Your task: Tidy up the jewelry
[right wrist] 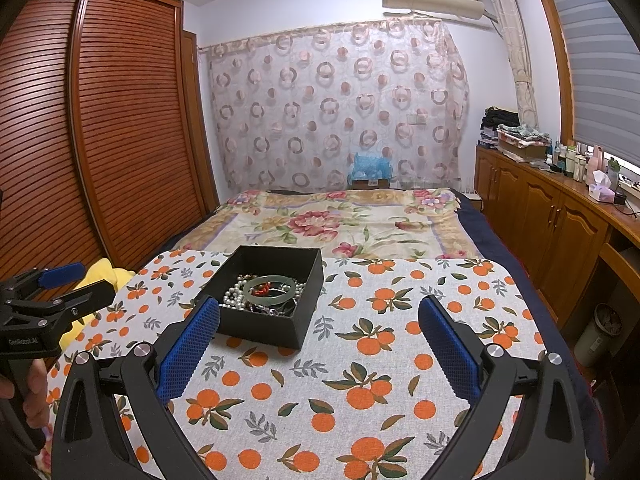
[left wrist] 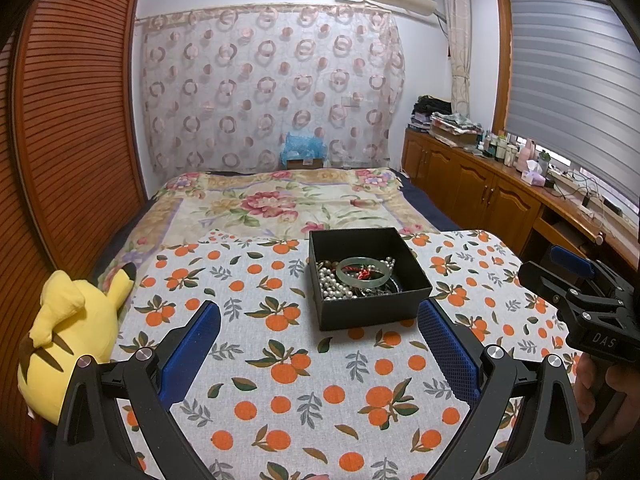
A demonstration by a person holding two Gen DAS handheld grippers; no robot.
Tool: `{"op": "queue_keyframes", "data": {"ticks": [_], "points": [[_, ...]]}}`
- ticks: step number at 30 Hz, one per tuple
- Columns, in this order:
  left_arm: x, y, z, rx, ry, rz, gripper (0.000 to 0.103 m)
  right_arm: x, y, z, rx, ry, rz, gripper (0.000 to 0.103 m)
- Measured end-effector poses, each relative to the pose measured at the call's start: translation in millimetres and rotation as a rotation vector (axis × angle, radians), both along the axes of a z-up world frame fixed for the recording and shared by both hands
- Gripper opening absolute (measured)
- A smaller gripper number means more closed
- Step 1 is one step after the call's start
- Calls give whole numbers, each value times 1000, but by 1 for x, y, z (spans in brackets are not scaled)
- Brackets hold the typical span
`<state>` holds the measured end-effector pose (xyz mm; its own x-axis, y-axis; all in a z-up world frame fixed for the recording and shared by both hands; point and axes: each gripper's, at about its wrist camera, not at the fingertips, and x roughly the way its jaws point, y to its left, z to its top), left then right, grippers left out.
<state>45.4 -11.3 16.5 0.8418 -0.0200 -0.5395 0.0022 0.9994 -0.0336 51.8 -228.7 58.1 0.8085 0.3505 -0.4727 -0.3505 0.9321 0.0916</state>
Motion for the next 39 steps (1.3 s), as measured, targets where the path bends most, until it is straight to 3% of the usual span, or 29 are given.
{"op": "queue_keyframes", "data": {"ticks": [39], "points": [[-2,-2,4,0,-3,6,95,0,-1,-2,1,-1,0,100]]}}
